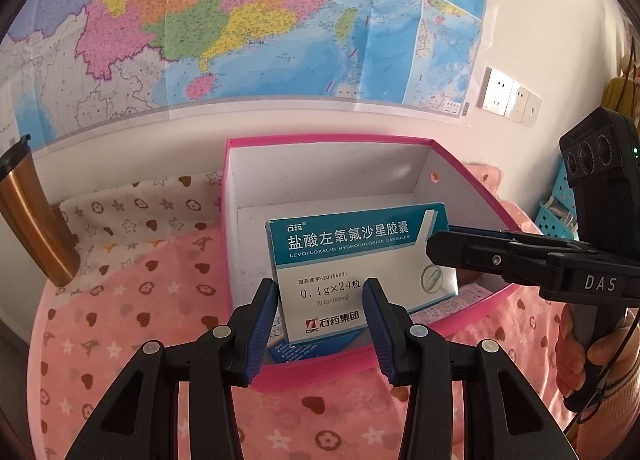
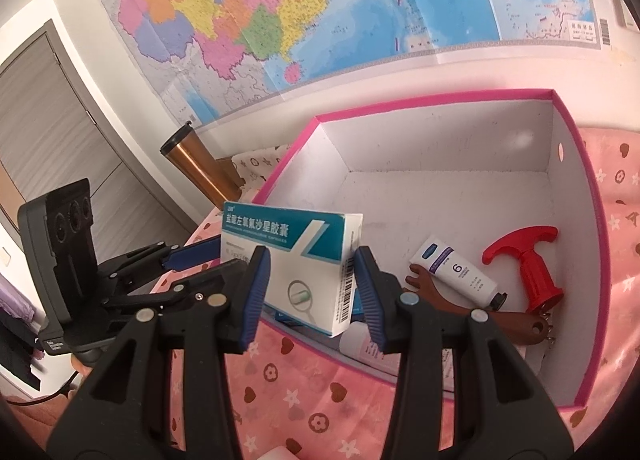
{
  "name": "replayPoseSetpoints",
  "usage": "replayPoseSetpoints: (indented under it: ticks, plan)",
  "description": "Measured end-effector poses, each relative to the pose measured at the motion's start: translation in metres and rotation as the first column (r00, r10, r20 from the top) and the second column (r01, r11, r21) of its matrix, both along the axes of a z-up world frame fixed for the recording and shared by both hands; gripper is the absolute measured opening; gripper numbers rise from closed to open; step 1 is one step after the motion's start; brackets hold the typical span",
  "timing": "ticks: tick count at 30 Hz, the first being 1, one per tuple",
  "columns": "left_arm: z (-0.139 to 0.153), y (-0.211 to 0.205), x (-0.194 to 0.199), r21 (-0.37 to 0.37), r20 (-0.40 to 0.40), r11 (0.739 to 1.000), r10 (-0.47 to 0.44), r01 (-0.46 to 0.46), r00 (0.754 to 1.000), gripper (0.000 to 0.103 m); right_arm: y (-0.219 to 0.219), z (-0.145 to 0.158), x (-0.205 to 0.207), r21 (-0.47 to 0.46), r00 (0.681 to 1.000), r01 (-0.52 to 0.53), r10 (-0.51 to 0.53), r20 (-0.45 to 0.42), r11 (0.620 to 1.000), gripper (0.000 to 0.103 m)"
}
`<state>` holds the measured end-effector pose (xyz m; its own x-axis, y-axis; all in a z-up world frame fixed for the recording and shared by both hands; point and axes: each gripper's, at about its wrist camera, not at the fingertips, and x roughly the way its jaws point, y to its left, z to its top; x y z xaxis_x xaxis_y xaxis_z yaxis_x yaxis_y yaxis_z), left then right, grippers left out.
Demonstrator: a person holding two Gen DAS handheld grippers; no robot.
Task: Organize rigid objects
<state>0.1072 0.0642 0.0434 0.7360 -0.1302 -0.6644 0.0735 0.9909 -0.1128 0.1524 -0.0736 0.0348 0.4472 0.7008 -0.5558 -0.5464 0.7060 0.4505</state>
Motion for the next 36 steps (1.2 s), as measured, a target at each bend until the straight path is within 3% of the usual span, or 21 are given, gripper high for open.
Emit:
replayPoseSetpoints:
  ticks: [36]
  plan:
    - [-0.014,0.005,0.015,0.005,-0.042,1.000,0.019,-0.019,0.999,0.044,0.016,-0.040,0.036,-0.063,0.994,0.009,-0.015,-0.104,0.998,0.046]
